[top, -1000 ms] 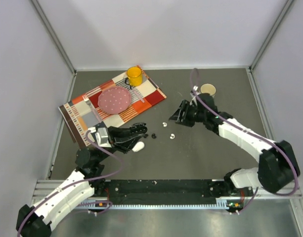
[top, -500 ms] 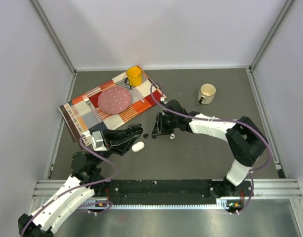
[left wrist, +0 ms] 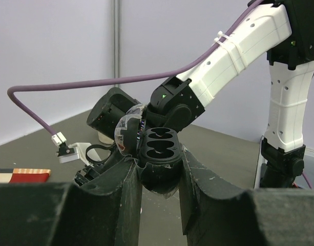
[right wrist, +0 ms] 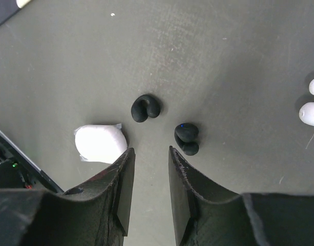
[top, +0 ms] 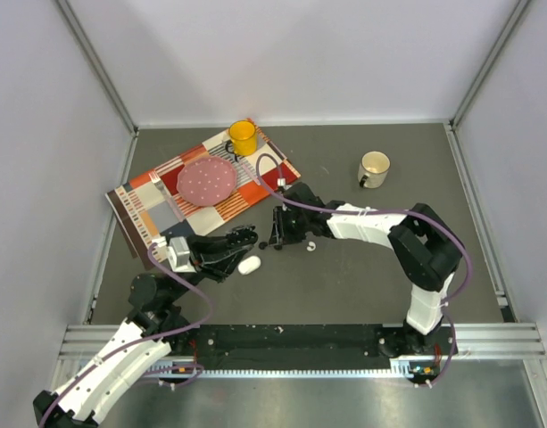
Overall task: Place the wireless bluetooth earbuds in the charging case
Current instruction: Pick up the earbud from the center of the board.
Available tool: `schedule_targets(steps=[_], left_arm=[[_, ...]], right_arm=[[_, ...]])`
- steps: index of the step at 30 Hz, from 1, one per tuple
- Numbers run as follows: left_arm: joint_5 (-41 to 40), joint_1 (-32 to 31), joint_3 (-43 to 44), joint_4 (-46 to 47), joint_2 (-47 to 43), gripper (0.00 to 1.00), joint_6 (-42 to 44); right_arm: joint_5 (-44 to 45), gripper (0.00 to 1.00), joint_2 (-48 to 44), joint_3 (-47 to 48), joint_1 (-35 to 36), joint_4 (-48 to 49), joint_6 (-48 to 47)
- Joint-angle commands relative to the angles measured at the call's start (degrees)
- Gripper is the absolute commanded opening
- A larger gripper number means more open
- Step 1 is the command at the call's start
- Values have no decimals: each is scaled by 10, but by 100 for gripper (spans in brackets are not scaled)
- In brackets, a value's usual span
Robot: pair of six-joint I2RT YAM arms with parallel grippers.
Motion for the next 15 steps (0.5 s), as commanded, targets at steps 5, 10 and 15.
schedule_targets(steps=[5,10,15], left_arm=[[-13,-2,20,10,-9,0,5],[-14,-2,19,10,-7,0,3],[-14,-2,18,11,-7,0,1]], right_arm=[[10,32,20,32,8,-6,-22],[21,32,25,29,8,-8,-25],[31,32,33,31,9,-12,-37]])
